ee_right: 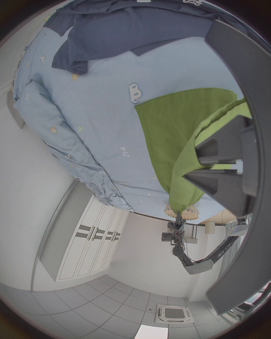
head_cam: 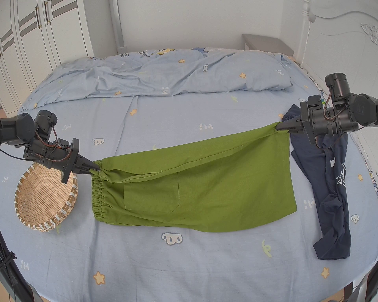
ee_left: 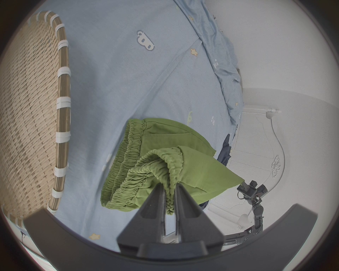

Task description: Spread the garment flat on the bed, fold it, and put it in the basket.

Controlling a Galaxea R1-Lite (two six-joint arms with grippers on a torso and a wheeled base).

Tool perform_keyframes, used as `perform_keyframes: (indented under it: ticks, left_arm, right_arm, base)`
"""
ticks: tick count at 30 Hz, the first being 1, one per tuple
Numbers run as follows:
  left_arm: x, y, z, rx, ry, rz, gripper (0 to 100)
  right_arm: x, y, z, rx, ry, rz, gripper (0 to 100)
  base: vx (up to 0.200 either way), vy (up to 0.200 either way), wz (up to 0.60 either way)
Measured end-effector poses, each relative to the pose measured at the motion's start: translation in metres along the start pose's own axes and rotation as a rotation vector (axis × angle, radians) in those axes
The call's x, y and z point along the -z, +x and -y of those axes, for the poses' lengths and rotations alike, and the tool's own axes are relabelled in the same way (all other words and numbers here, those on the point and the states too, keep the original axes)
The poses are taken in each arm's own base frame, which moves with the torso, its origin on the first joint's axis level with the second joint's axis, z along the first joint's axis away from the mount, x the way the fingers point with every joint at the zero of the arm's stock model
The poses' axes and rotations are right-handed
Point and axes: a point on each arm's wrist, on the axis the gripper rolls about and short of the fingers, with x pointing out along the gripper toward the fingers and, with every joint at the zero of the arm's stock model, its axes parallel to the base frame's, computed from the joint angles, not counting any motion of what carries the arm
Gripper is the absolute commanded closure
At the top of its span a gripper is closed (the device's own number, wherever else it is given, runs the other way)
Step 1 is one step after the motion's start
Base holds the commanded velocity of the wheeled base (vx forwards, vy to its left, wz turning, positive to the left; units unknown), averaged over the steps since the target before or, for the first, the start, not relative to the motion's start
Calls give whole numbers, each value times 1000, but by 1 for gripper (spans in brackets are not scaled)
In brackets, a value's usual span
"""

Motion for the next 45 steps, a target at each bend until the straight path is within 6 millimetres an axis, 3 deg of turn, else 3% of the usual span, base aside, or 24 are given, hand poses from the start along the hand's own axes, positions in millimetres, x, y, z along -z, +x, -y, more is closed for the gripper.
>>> perform_keyframes:
  ticks: [16, 45]
  left_arm:
    - [-2, 7, -4, -5, -7, -15, 100]
    - [-14, 20, -13, -24, -22, -21, 100]
  right_arm:
    - [-9, 28, 49, 45, 45, -19, 100]
    - [-19, 55, 81, 37, 12, 38, 100]
  base:
    - [0, 0, 0]
    - [0, 0, 0]
